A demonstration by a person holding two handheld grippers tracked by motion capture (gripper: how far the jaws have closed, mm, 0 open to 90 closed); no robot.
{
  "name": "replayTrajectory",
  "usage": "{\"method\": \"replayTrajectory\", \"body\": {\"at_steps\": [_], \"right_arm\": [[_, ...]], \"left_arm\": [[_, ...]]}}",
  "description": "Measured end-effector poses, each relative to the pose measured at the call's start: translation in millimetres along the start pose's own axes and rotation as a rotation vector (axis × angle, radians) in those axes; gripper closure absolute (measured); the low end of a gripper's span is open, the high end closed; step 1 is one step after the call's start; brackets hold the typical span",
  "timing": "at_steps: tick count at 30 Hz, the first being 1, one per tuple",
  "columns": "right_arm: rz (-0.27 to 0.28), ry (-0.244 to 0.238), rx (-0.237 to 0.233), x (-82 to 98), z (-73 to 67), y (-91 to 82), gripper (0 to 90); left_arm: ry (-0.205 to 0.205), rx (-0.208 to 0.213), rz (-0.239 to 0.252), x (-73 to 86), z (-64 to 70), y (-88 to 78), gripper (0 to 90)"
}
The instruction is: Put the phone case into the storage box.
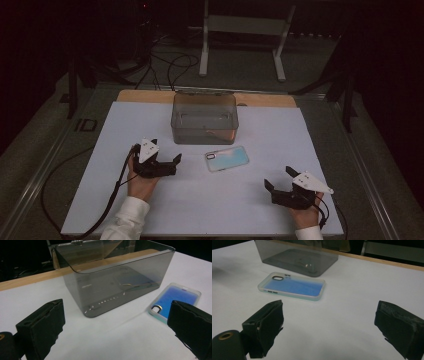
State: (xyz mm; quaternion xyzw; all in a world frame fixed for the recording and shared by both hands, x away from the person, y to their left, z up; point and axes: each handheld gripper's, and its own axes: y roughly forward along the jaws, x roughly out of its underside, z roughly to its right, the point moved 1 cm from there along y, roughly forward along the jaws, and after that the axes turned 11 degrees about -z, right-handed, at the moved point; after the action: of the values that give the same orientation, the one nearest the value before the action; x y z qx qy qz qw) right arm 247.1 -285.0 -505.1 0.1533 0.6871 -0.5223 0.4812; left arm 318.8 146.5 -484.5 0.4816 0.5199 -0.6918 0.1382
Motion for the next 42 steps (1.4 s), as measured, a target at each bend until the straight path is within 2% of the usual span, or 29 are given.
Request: {"method": "replayTrajectory", "body": {"at_steps": [4, 15, 21, 24, 33, 38, 42], "right_arm": [[0.001, 0.001, 0.000, 0.1, 0.3, -0.2, 8.4], [-0.002, 0.005, 0.000, 0.2, 0.2, 0.3, 8.4], [-0.005, 0.004, 0.001, 0.2, 0.3, 0.4, 8.4], [-0.005, 0.004, 0.002, 0.2, 0.3, 0.3, 8.4], [-0.004, 0.003, 0.002, 0.3, 0.3, 0.1, 8.4], [-0.007, 0.002, 0.003, 0.4, 0.4, 0.1, 8.4], [-0.007, 0.003, 0.004, 0.3, 0.4, 0.1, 8.4]], "left_arm": [[0.015, -0.002, -0.005, -5.2, 3.4, 8.0, 1.8], [0.024, 0.020, -0.002, -15.8, 11.4, 22.3, 2.1], [0.049, 0.046, -0.008, -24.1, 19.0, 33.2, 2.2], [0.049, 0.060, -0.012, -27.0, 21.5, 37.6, 3.0], [0.071, 0.101, -0.044, -33.3, 30.6, 51.5, 5.4], [0.090, 0.111, -0.062, -35.6, 36.5, 59.2, 6.2], [0.089, 0.117, -0.077, -37.8, 39.0, 65.3, 8.1]]}}
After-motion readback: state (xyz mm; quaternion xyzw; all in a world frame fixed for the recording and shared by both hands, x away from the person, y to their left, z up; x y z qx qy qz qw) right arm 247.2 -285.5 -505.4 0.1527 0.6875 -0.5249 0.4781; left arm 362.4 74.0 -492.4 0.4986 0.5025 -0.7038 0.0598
